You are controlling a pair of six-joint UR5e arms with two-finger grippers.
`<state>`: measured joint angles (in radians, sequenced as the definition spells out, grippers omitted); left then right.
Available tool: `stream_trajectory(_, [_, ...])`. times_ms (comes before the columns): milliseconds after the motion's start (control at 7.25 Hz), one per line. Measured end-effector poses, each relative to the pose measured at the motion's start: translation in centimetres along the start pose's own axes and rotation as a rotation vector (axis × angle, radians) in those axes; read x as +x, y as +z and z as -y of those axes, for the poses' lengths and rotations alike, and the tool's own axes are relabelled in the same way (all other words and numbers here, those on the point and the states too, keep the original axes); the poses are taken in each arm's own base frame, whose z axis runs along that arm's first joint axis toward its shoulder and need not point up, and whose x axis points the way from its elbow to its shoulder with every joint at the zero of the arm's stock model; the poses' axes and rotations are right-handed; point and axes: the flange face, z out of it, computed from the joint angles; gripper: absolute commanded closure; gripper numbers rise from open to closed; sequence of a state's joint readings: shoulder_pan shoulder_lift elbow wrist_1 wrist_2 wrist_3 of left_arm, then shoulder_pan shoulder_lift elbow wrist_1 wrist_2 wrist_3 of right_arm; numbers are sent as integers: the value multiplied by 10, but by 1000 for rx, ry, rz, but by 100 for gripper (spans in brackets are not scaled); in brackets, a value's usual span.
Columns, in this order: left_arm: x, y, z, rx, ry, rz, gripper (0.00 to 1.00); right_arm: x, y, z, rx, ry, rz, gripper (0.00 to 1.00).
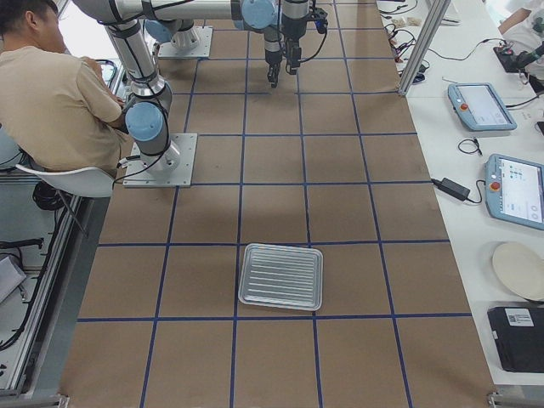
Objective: Place bearing gear from tray to pile
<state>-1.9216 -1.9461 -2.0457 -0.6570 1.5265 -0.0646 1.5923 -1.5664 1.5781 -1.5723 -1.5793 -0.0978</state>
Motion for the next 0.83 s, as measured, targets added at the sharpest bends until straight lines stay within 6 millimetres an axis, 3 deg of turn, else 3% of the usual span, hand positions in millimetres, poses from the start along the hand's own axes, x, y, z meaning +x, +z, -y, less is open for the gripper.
stream_trajectory(276, [-11, -20, 12, 19, -3, 4, 100, 0, 0, -1, 2, 0, 0, 0])
stream_trajectory(414, [-35, -35, 22, -4, -2, 23, 100, 0, -2, 0, 6, 0, 0, 0])
stream_trajectory(552, [-74, -56, 33, -46, 0, 47, 100, 0, -4, 0, 11, 0, -1, 0])
stream_trajectory(690, [-127, -78, 41, -94, -15, 60, 100, 0, -4, 0, 11, -1, -1, 0])
stream_trajectory(828, [-198, -96, 39, -152, -38, 76, 100, 0, -3, 0, 9, -2, 1, 0])
